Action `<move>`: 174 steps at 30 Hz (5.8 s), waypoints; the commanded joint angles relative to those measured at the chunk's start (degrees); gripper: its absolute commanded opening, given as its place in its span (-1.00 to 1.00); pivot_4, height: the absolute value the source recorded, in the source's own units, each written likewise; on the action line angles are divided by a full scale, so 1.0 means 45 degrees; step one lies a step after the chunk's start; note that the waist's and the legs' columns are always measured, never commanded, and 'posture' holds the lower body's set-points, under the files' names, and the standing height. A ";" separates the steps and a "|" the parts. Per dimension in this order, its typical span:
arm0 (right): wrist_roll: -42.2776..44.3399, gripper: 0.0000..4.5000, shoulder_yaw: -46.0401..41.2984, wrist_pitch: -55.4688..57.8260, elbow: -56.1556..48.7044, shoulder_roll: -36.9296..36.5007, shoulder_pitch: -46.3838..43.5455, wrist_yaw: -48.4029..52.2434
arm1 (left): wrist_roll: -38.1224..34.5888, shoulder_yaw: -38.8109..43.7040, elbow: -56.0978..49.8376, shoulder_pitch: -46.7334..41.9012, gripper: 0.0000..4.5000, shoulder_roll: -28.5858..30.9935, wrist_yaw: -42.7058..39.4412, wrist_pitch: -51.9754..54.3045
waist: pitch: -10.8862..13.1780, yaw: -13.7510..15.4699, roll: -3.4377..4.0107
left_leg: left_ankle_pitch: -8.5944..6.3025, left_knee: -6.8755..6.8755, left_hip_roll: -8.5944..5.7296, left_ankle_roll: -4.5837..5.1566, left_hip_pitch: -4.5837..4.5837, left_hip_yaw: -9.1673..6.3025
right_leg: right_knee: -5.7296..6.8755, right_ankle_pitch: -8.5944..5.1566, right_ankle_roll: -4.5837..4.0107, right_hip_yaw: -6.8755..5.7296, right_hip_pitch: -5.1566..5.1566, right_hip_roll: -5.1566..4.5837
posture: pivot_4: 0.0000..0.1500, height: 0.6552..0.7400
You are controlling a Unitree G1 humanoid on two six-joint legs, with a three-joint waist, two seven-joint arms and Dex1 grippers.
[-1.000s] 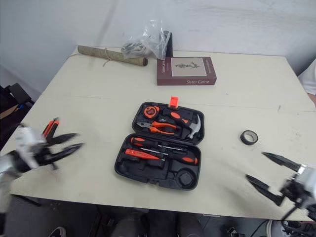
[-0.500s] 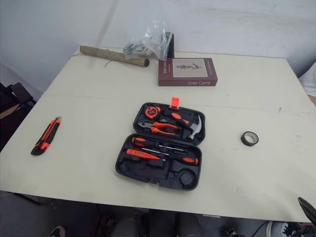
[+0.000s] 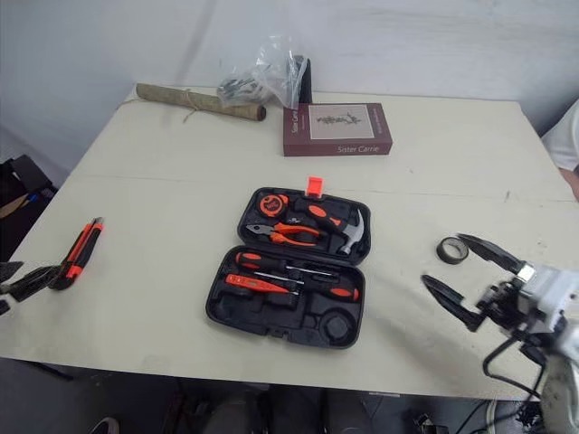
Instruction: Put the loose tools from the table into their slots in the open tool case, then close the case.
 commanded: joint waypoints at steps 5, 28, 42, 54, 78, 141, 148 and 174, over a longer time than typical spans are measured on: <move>0.0233 1.00 0.1612 -0.0748 -0.0179 0.0458 -0.0435 0.2309 | 0.1403 -0.2388 0.1948 -0.2851 0.98 0.0394 0.0302 0.0749 | 0.0011 0.0053 -0.0032 | 0.0013 0.0024 -0.0005 -0.0025 -0.0018 0.0000 | 0.0008 0.0001 0.0001 -0.0007 -0.0007 -0.0001 | 1.00 1.00; -0.0785 1.00 0.2076 -0.0801 -0.1079 0.0981 -0.0233 0.0817 | 0.4398 -0.5292 0.5669 -0.5004 -0.31 0.0270 -0.1317 -0.1323 | -0.0010 -0.0024 -0.0003 | 0.0040 0.0055 -0.0003 -0.0070 -0.0023 0.0047 | 0.0091 0.0002 0.0004 0.0021 -0.0068 0.0000 | 1.00 1.00; -0.0722 1.00 0.1194 -0.1300 0.1047 0.0045 0.0374 0.1915 | 0.1716 -0.6397 -0.5872 -0.4547 -0.31 0.0845 -0.6866 -0.5425 | 0.0040 0.0129 -0.0096 | 0.0037 0.0158 -0.0012 -0.0043 -0.0187 0.0011 | 0.0079 0.0006 0.0008 0.0011 -0.0146 -0.0008 | 1.00 1.00; -0.0564 1.00 0.0801 -0.2320 0.1772 -0.0001 0.1429 0.3340 | 0.5012 -1.3693 -0.7346 -0.8899 -0.31 -0.1619 -0.7620 -0.3396 | 0.0059 0.0062 -0.0067 | 0.0056 0.0214 0.0016 -0.0049 -0.0204 0.0034 | 0.0094 0.0010 0.0020 0.0050 -0.0154 0.0070 | 1.00 1.00; -0.0443 1.00 0.0947 -0.1116 -0.1214 0.0198 0.2413 0.1408 | 0.8128 -1.5478 -0.5914 -1.0051 -0.31 -0.2803 -0.8577 -0.2729 | 0.0060 0.0376 -0.0064 | 0.0057 0.0258 0.0015 -0.0039 -0.0200 0.0026 | 0.0111 0.0012 0.0024 0.0055 -0.0139 0.0057 | 1.00 1.00; -0.1114 1.00 -0.2163 -0.4397 0.6084 0.0611 0.2097 -0.0462 | 0.3485 -1.0556 -0.1585 -0.5804 -0.76 -0.5263 -0.7059 -0.9726 | -0.0186 0.0213 0.0049 | 0.0024 0.0044 0.0006 -0.0023 0.0206 0.0027 | -0.0067 0.0012 0.0036 0.0046 0.0253 0.0036 | 1.00 1.00; -0.1071 1.00 -0.4651 -0.5518 0.8878 0.0296 0.3450 -0.1439 | 0.1672 -0.6241 -0.1013 -0.4876 0.54 -0.3914 -0.5676 -0.8342 | -0.0148 0.0237 0.0082 | 0.0015 0.0012 0.0005 -0.0009 0.0208 0.0021 | -0.0099 0.0011 0.0034 0.0040 0.0257 0.0028 | 1.00 1.00; -0.2033 1.00 -0.1625 0.4255 0.3518 -0.5364 0.1564 -0.2802 | -0.0457 -0.4668 -0.2413 -0.3543 0.96 -0.3171 -0.4907 -0.6716 | -0.0041 0.0051 0.0059 | 0.0105 -0.0099 -0.0016 -0.0089 0.0001 0.0029 | -0.0038 0.0008 0.0024 0.0022 -0.0013 0.0008 | 1.00 1.00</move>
